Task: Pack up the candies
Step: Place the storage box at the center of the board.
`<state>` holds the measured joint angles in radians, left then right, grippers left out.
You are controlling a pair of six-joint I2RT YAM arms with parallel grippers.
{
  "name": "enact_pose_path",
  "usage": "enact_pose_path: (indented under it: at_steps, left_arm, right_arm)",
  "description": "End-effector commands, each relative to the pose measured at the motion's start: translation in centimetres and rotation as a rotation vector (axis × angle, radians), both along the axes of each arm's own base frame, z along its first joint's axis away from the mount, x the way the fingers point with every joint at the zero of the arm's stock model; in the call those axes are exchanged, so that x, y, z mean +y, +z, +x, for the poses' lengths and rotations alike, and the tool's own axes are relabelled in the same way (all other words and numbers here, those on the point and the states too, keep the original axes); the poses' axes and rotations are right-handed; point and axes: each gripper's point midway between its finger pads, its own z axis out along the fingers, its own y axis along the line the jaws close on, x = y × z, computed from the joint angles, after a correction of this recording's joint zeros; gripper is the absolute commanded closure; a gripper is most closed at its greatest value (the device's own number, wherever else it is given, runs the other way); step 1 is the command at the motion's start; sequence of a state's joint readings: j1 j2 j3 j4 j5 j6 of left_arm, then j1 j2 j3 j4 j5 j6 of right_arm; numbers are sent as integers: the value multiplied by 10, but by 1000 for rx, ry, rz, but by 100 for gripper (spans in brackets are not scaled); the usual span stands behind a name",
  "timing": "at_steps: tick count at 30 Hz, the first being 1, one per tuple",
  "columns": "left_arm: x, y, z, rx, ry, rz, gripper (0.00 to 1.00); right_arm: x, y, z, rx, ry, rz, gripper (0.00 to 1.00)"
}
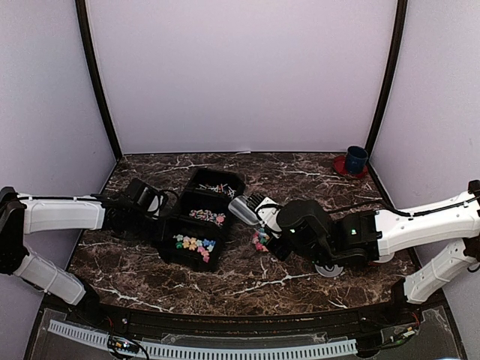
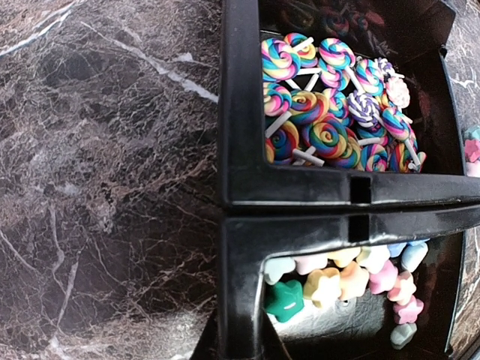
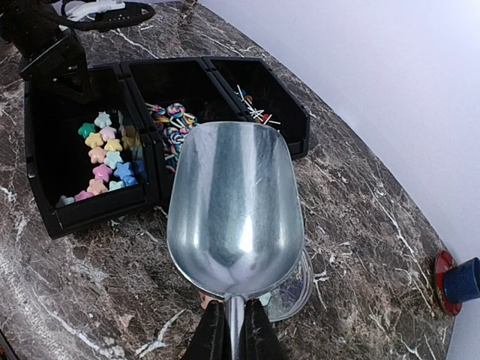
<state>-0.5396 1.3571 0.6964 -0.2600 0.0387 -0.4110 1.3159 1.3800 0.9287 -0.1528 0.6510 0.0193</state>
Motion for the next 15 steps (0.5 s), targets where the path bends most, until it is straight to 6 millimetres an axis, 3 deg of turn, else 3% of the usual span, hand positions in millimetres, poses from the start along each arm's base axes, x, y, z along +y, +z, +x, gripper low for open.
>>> enact_pose_path:
  at_steps: [1,10,15]
  left_arm:
    - [-1,8,-1,-16,42,-49,87]
    - [1,13,-4,-14,49,-45,74]
    - [2,36,-1,-55,47,-56,69]
  right_arm:
    - [6,11,-2,-14,7,66,100]
    - [8,12,-1,-16,8,64,100]
    - [8,12,-1,-14,5,53,100]
